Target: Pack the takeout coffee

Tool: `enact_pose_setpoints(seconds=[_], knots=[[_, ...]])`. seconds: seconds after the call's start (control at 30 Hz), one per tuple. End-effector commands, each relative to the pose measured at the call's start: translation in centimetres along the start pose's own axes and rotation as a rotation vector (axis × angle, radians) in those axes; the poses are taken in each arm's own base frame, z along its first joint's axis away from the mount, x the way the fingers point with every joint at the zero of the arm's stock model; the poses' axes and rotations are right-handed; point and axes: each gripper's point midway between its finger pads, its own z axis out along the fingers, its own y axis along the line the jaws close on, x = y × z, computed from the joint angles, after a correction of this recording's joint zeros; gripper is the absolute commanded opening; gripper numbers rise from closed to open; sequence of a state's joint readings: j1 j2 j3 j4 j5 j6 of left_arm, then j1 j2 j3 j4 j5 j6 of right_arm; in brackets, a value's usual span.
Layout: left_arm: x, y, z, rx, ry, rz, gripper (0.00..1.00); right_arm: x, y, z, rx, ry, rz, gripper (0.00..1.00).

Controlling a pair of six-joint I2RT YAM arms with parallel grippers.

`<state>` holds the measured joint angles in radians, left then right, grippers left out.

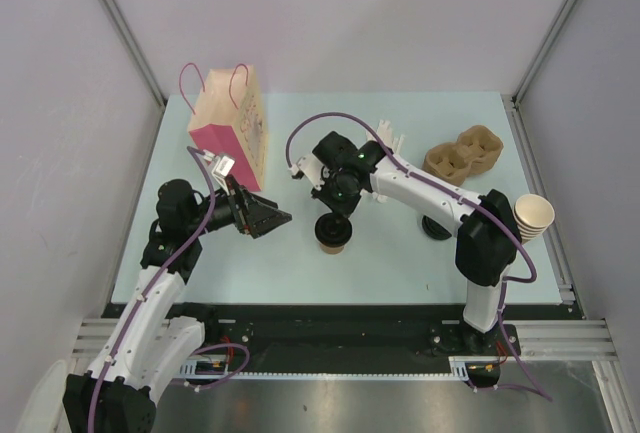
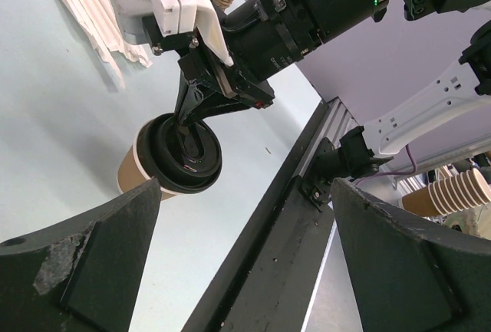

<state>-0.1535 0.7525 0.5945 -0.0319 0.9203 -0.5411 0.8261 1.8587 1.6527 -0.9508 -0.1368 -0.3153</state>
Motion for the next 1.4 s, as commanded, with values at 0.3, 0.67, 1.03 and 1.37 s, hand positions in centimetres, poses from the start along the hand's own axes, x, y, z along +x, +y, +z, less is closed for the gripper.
enact_pose_setpoints(seconds=[0.3,0.67,1.03,1.37], knots=[[-0.2,0.1,-0.1,0.006,-0.015,0.029,0.98,-1.3,0.3,-0.3,-0.005,-0.027,-0.012,0.08],[-0.3,0.0,-0.1,0.007,-0.014,0.03,0.98,-1.1,0.3,0.4,0.005,-0.01,-0.02,0.12],[-0.2,0.1,-0.1,0.005,-0.011,0.031,0.98,-1.3,0.2,-0.2,0.02,-0.024,-0.022,0.24],[-0.2,0.2,-0.1,0.004,-0.012,0.031,0.98,-1.7,-0.2,-1.0,0.039,-0.041,-0.021,0.27]])
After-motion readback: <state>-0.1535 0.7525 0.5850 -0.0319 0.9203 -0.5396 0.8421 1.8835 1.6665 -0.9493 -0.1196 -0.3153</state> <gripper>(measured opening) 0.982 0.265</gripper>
